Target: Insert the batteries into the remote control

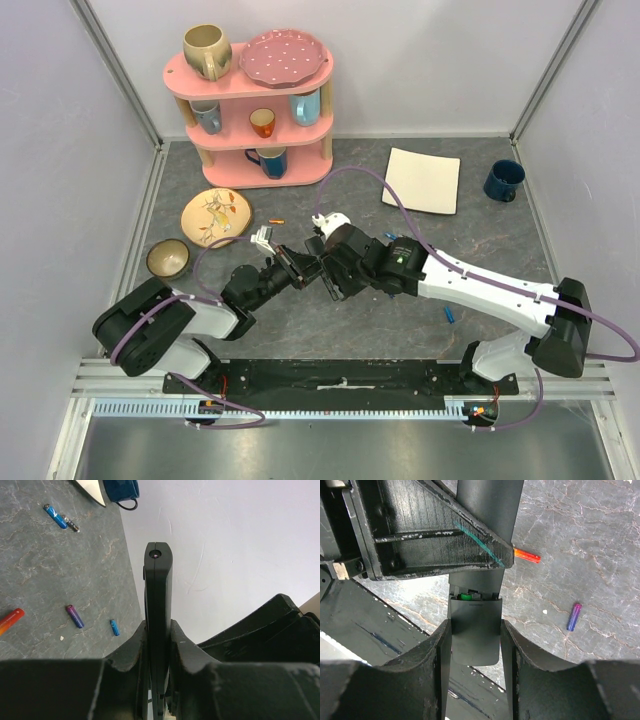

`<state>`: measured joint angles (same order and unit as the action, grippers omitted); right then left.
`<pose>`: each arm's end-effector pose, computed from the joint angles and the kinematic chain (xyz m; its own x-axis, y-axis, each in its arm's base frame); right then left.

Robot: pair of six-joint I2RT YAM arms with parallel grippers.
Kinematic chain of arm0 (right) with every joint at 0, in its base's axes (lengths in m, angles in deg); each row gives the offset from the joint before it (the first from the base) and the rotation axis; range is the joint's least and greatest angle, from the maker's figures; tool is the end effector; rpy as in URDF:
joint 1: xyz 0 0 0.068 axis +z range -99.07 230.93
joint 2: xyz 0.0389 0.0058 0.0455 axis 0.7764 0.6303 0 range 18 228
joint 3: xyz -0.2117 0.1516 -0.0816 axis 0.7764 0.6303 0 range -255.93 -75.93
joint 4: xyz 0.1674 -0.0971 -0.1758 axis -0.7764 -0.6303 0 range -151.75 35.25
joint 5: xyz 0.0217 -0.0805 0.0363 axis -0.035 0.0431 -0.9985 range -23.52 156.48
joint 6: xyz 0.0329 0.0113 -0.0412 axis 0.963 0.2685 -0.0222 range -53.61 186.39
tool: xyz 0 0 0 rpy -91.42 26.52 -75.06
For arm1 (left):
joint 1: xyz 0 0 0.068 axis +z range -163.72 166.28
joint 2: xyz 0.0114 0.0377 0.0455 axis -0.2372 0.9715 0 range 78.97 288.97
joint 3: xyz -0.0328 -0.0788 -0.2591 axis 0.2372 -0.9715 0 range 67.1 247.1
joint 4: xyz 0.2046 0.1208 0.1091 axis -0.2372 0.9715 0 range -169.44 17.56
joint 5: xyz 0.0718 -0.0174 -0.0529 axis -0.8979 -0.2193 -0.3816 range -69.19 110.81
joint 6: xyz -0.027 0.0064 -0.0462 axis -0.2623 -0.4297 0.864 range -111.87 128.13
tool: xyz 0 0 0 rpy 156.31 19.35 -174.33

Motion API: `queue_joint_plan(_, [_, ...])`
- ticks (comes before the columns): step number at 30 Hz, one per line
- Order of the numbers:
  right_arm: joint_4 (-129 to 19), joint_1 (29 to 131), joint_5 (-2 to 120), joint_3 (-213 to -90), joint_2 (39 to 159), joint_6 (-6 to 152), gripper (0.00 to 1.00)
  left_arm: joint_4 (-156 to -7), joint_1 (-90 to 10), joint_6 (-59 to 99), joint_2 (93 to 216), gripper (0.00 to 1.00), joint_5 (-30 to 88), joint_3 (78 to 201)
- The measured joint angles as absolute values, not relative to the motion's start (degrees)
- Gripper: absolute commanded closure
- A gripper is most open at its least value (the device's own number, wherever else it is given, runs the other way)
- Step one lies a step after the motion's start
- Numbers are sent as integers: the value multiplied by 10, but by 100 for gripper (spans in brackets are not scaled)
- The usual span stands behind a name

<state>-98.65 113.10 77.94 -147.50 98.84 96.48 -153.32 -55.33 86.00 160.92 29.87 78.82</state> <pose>0.1439 0.2573 0.3067 -0.7300 -0.3303 -0.5983 -0.5144 0.8419 0.1628 0.1692 -0.1578 0.1716 -0.7460 -0.6287 -0.2195 0.2090 0.0918 -0.9736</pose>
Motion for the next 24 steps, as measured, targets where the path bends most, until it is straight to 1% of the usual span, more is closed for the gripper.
queue_joint_plan(24, [-977,1143,791,-1483,999,984,100,-1519,-553,863,1584,98,292,783])
